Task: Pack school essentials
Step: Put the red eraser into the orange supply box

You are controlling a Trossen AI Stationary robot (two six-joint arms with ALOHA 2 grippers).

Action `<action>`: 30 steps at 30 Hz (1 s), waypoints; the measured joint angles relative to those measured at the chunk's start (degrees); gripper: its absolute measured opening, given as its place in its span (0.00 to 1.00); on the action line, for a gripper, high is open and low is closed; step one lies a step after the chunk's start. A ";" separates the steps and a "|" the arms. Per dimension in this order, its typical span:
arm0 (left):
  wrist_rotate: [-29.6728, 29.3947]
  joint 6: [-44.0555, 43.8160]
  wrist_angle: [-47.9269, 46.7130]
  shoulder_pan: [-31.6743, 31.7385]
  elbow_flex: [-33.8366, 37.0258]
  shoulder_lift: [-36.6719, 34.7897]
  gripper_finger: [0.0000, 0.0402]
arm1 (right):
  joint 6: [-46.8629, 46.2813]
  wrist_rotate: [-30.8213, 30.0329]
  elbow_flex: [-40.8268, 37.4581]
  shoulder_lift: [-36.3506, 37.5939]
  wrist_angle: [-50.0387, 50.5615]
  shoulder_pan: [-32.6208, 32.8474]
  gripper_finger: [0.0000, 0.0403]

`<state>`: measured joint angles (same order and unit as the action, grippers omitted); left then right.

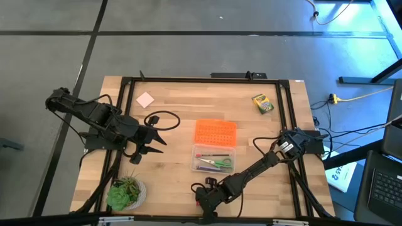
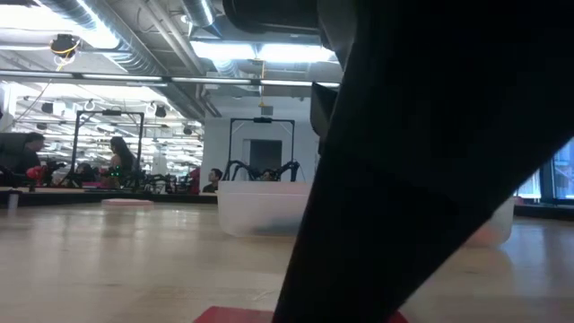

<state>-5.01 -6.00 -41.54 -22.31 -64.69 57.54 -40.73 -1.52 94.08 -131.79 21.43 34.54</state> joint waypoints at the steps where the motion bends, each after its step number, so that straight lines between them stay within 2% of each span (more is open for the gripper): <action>1: 0.01 0.00 -0.01 0.00 0.00 0.01 0.35 | -0.53 -0.17 0.00 0.00 0.16 0.00 0.22; 6: -0.01 0.00 -0.02 0.00 0.00 0.00 0.35 | 0.54 0.11 0.00 0.00 0.25 -0.22 0.24; 18: -0.01 0.00 -0.02 0.00 0.00 0.00 0.35 | 3.77 0.04 0.07 0.00 0.03 -0.22 0.42; 26: -0.01 0.00 -0.02 0.01 0.00 0.00 0.35 | 8.03 -1.28 0.13 0.00 1.44 -0.15 0.39; 30: -0.01 0.00 -0.02 0.00 0.00 0.00 0.35 | 7.74 1.16 0.13 0.05 2.90 -0.29 0.37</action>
<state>-5.02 -6.00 -41.56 -22.31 -64.69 57.54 -32.98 -0.35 94.21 -131.74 24.32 34.25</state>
